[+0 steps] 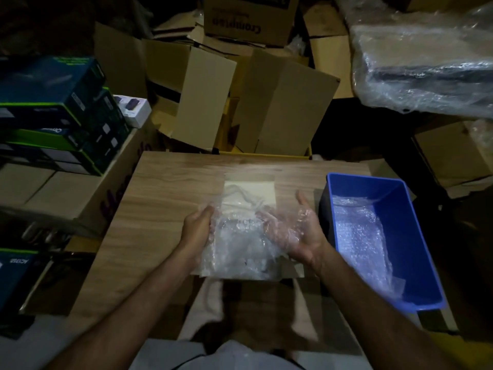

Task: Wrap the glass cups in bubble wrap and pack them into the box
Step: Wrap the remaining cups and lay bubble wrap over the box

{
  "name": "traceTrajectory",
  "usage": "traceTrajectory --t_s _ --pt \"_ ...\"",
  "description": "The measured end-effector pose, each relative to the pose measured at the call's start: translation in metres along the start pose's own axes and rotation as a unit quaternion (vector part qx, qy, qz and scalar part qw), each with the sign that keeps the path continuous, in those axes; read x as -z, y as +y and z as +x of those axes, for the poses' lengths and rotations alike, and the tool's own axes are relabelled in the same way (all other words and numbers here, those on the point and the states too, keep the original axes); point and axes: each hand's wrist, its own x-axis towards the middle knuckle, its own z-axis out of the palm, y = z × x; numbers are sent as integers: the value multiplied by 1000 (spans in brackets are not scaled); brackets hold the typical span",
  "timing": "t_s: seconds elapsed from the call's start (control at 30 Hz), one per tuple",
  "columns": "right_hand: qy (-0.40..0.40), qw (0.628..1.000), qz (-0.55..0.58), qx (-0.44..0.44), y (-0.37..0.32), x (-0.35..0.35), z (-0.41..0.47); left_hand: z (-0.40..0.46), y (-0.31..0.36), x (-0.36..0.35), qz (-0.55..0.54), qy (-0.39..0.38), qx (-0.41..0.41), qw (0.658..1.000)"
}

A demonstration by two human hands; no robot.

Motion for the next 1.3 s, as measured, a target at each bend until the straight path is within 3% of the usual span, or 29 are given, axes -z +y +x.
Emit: traceTrajectory --t_s 0.03,0.1,0.2,0.33,0.47,0.6,0.67,0.8,0.9,1.03,1.13,1.23,1.3 --pt "-5 998 66 2 8 7 -4 2 0 0 0 4 40 999" --pt "-6 996 81 24 25 15 -15 5 -4 1 8 7 92 996" --pt "-8 998 -44 48 47 16 -16 5 -11 0 -42 5 163 986" --pt "51 987 -146 44 44 8 -4 2 -15 2 -122 -42 219 967" --pt "126 977 -171 -11 19 14 3 9 -22 21 -96 -19 193 976" --pt "244 958 -127 77 13 25 2 7 -22 31 -72 -19 103 992" --pt "267 945 -145 125 17 31 0 7 -25 34 -61 -29 56 996" --pt "263 895 -275 232 19 36 -10 -2 -29 41 -13 -4 -21 1000" --pt "212 849 -418 244 13 39 -20 -13 -26 49 9 -67 -63 996" --pt "184 745 -604 213 7 35 -28 -16 -12 68 35 -175 -56 982" --pt "192 650 -696 239 6 22 -31 -13 -7 79 74 -236 -34 968" --pt "171 600 -738 256 -4 16 -27 -12 -3 76 198 -205 -90 954" --pt "141 606 -743 247 -14 14 -28 -9 -3 71 292 -141 -154 933"
